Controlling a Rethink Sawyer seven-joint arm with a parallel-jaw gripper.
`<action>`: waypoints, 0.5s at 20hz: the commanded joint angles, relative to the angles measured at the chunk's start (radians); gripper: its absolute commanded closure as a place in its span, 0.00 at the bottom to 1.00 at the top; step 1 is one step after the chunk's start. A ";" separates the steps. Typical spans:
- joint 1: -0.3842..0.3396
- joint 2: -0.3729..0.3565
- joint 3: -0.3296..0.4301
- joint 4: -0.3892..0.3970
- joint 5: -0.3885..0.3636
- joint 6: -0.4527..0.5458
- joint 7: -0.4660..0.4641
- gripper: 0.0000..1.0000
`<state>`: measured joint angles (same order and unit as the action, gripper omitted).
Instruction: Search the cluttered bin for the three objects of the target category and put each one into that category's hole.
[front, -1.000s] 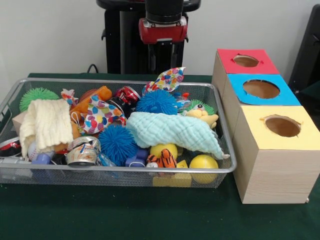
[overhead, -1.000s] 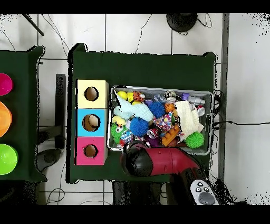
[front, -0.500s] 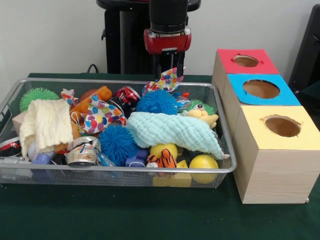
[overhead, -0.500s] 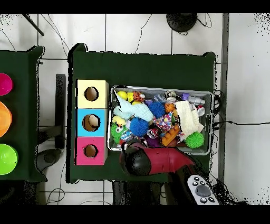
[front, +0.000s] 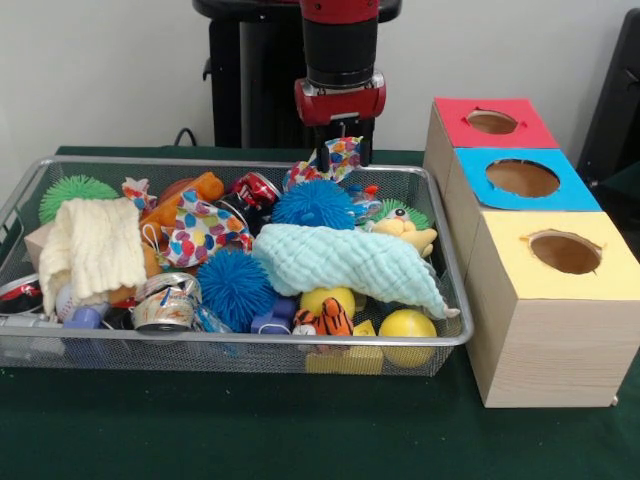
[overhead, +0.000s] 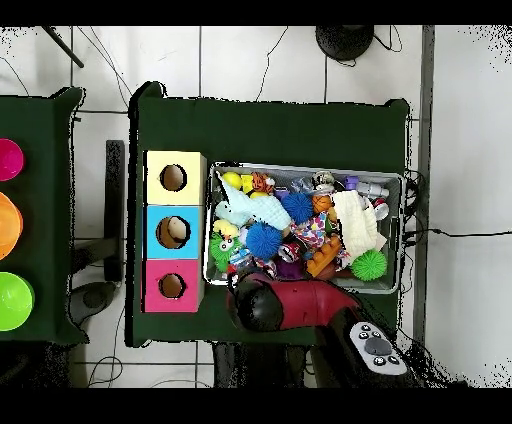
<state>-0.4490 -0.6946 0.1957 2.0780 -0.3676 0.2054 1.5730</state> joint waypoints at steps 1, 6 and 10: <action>-0.014 0.074 -0.001 -0.097 -0.067 -0.074 0.076 0.00; -0.039 0.091 -0.002 -0.105 -0.089 -0.080 0.064 0.00; -0.045 0.093 0.000 -0.120 -0.101 -0.076 0.062 0.00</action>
<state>-0.4628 -0.6478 0.1941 2.0739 -0.4095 0.1929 1.5730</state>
